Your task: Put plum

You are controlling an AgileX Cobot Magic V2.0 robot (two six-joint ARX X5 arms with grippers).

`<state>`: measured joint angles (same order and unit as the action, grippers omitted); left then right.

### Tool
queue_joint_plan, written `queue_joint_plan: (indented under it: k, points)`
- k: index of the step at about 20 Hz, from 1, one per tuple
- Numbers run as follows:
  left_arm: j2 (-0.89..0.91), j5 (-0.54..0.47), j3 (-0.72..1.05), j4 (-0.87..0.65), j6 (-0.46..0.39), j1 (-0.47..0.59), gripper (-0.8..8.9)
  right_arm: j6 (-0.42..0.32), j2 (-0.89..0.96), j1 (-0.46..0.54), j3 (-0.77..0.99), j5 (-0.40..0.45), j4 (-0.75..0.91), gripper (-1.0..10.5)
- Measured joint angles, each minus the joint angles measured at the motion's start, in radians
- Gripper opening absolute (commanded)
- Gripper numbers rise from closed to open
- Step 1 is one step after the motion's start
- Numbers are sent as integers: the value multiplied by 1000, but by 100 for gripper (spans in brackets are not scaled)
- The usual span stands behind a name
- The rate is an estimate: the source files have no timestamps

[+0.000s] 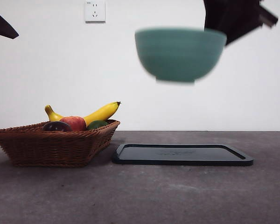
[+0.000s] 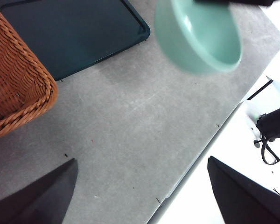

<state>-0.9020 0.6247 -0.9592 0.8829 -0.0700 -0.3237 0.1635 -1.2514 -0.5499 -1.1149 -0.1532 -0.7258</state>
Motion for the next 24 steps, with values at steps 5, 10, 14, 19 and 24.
queue_joint_plan:
  k: [5,10,14,19,24]
  points:
    - [0,0,0,0,0,0,436,3,-1,-30,187,1,148,12]
    - [0,0,0,0,0,0,436,29,-8,-40,324,0,245,12]
    - [0,0,0,0,0,0,436,51,-10,-50,378,0,306,12]
    - [0,0,0,0,0,0,436,55,-46,-50,393,0,327,12]
    - [0,0,0,0,0,0,436,55,-118,-50,394,13,373,12]
